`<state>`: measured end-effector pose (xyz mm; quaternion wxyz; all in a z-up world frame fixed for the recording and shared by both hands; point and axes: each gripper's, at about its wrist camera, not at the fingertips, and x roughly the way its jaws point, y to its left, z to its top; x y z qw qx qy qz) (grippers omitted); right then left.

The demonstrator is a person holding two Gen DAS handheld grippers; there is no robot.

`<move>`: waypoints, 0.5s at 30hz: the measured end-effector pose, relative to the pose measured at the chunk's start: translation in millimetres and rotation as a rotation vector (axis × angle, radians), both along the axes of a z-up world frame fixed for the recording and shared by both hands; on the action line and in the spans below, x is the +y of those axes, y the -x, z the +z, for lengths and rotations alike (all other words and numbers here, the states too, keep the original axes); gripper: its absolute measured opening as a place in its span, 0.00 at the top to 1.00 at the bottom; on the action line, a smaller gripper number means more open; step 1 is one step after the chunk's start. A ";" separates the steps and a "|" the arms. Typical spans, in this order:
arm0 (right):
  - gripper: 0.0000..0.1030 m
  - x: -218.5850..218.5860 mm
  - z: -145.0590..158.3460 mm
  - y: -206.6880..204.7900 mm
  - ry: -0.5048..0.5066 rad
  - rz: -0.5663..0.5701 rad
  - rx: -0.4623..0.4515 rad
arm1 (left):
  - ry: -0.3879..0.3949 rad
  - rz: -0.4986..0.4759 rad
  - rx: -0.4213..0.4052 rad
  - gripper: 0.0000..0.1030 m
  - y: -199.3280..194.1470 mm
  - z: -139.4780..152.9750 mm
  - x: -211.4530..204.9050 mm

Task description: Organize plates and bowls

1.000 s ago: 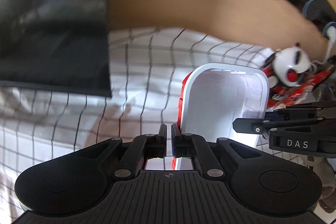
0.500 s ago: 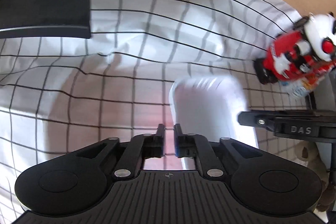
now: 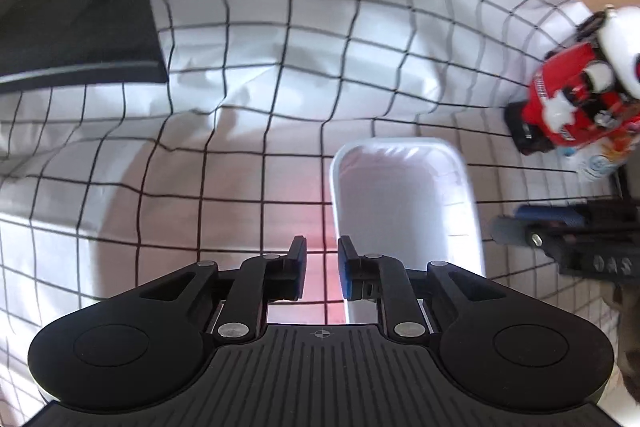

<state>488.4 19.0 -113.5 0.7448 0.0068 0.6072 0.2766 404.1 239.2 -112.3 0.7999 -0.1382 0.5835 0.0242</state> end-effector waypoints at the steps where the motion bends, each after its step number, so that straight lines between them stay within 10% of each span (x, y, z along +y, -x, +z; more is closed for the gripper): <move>1: 0.62 0.1 -3.5 0.6 0.005 -0.002 0.012 | 0.016 0.011 0.011 0.82 -2.5 -5.1 0.7; 11: 0.81 11.8 -53.8 5.4 -0.003 -0.010 0.167 | 0.073 -0.045 0.103 0.74 -10.3 -43.2 -21.1; 15: 0.82 17.1 -14.2 12.3 0.000 0.007 0.067 | 0.012 -0.070 0.026 0.74 -5.8 -6.9 -24.9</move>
